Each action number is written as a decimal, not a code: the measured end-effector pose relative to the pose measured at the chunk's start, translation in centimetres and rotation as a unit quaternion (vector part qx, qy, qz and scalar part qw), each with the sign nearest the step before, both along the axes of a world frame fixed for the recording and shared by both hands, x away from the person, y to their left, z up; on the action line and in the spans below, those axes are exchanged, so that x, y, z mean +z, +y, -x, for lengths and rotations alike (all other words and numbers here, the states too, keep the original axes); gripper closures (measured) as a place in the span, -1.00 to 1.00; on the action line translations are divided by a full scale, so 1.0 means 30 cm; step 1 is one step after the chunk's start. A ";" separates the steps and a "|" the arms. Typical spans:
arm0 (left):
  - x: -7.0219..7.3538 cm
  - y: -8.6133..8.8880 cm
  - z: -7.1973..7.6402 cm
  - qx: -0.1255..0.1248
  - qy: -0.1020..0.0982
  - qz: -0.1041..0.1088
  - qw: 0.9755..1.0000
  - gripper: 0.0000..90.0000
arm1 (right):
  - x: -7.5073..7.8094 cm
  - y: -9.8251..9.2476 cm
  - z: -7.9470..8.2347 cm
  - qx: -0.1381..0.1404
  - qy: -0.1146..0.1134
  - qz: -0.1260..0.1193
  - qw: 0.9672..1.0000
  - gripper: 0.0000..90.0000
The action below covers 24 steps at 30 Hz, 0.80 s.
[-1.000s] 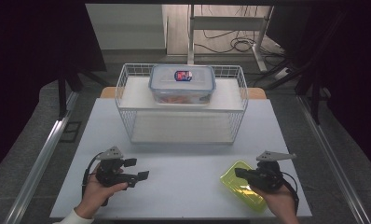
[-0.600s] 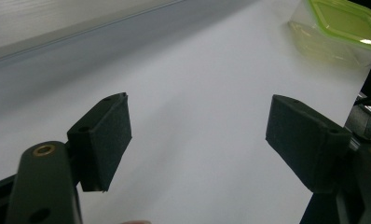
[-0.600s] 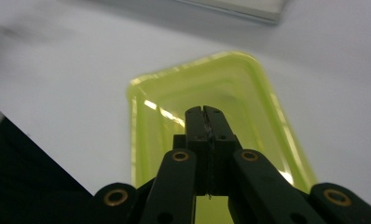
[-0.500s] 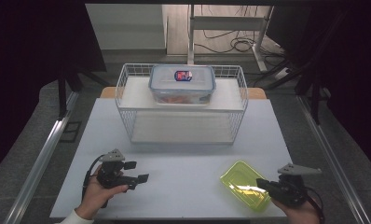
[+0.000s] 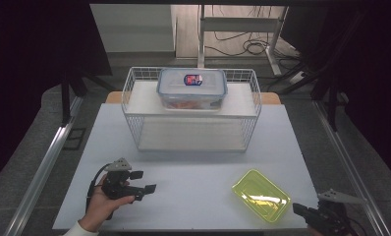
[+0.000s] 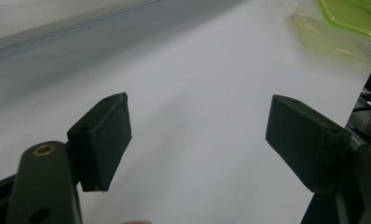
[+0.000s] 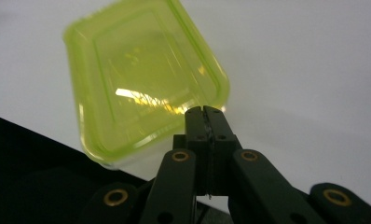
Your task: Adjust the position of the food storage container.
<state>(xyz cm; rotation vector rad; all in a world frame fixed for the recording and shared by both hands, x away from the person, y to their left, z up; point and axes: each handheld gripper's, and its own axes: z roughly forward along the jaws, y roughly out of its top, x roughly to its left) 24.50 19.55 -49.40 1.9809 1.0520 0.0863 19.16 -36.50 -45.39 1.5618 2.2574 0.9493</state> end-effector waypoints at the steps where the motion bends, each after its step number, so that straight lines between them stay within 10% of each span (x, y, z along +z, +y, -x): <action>1: 0.000 0.000 0.000 0.000 0.000 -0.001 1.000 -0.51 | -0.012 0.000 -0.001 -0.001 0.009 0.004 1.000 0.99; 8: 0.000 -0.002 0.000 0.000 -0.001 0.000 1.000 -0.52 | -0.076 0.022 -0.036 -0.005 0.047 0.028 0.999 0.99; 24: -0.005 -0.003 -0.006 0.001 0.005 -0.001 1.000 -0.52 | -0.083 0.058 -0.095 -0.004 0.050 0.051 0.997 0.99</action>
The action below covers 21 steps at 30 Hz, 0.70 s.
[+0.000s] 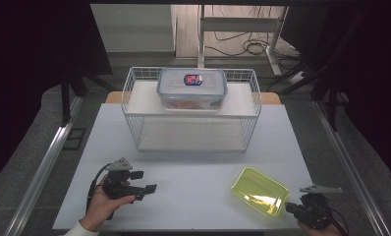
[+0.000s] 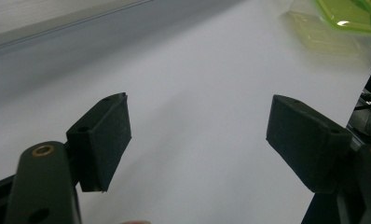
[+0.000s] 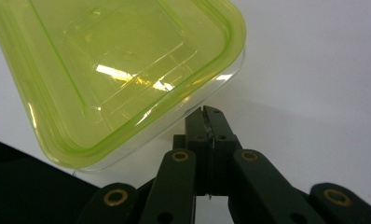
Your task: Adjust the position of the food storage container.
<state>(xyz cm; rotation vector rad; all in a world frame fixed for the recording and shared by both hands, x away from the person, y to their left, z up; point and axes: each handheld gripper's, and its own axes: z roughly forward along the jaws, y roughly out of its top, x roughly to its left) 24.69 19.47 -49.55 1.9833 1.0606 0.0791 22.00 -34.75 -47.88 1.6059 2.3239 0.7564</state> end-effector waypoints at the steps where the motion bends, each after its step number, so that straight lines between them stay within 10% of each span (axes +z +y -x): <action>1: 0.000 0.000 0.000 0.001 0.000 0.001 1.000 -0.52 | 0.000 0.003 -0.006 0.001 0.000 0.002 1.000 0.99; 21: 0.001 0.005 0.000 0.006 -0.002 0.002 1.000 -0.51 | 0.006 0.145 -0.193 0.036 -0.002 0.039 0.999 0.99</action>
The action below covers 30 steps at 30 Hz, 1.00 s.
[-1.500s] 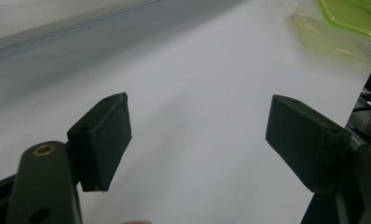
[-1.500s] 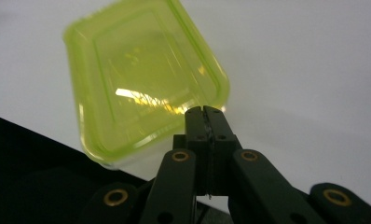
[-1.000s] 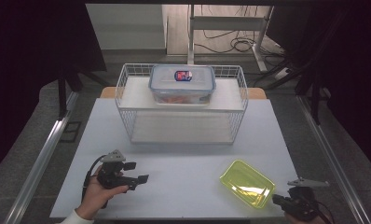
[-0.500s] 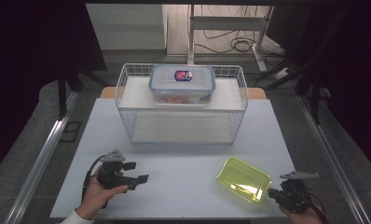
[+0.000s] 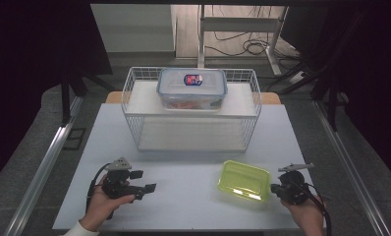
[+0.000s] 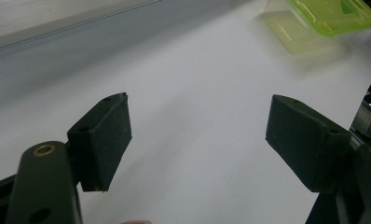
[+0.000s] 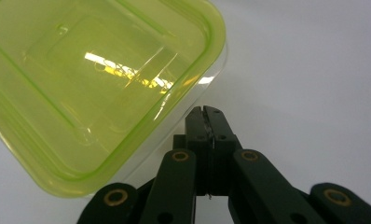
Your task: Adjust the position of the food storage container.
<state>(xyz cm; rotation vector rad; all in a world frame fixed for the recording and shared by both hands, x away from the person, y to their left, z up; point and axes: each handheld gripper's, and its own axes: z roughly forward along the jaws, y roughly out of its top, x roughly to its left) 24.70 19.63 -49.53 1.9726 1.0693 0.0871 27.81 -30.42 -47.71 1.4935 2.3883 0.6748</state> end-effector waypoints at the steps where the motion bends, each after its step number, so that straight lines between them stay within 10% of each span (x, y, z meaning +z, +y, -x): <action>1: 0.000 0.000 0.000 0.000 0.000 0.000 1.000 -0.51 | 0.000 0.008 -0.011 0.002 -0.001 0.001 1.000 0.99; 30: -0.005 0.002 -0.004 0.002 0.001 -0.005 1.000 -0.51 | -0.018 0.372 -0.134 0.122 -0.024 0.027 0.992 0.99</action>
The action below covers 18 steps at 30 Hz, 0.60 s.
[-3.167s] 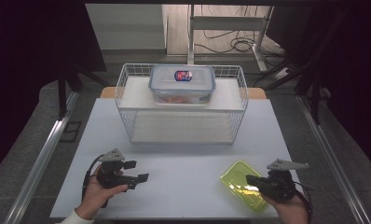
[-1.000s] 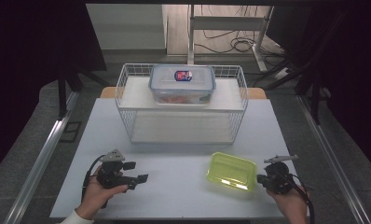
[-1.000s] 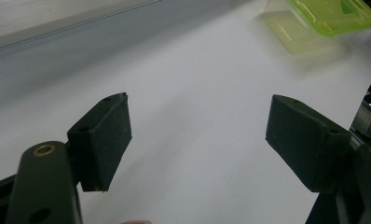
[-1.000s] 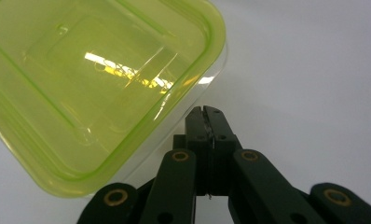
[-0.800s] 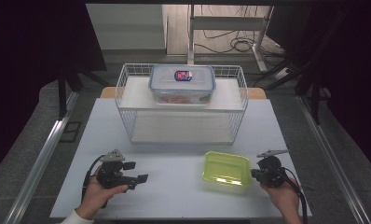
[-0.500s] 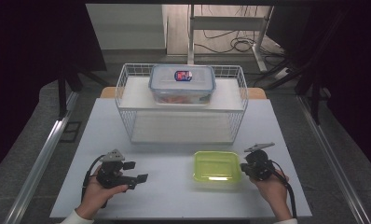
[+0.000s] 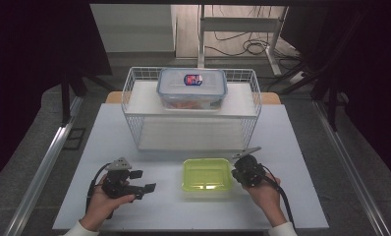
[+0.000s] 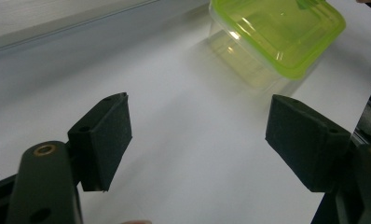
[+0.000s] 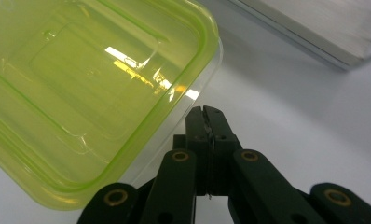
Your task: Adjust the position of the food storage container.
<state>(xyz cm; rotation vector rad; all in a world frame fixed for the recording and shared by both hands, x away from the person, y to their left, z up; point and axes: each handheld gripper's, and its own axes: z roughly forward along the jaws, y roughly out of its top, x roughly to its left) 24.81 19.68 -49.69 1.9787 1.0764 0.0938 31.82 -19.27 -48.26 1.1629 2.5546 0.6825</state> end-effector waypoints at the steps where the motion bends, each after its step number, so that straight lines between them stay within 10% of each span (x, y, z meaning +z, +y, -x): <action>1: 0.000 0.000 0.000 0.000 0.000 0.000 1.000 -0.51 | -0.003 0.009 -0.002 0.003 0.000 0.001 1.000 0.99; 18: -0.005 -0.009 -0.002 -0.002 0.003 -0.002 1.000 -0.51 | -0.015 0.107 -0.002 0.036 -0.001 -0.002 0.999 0.99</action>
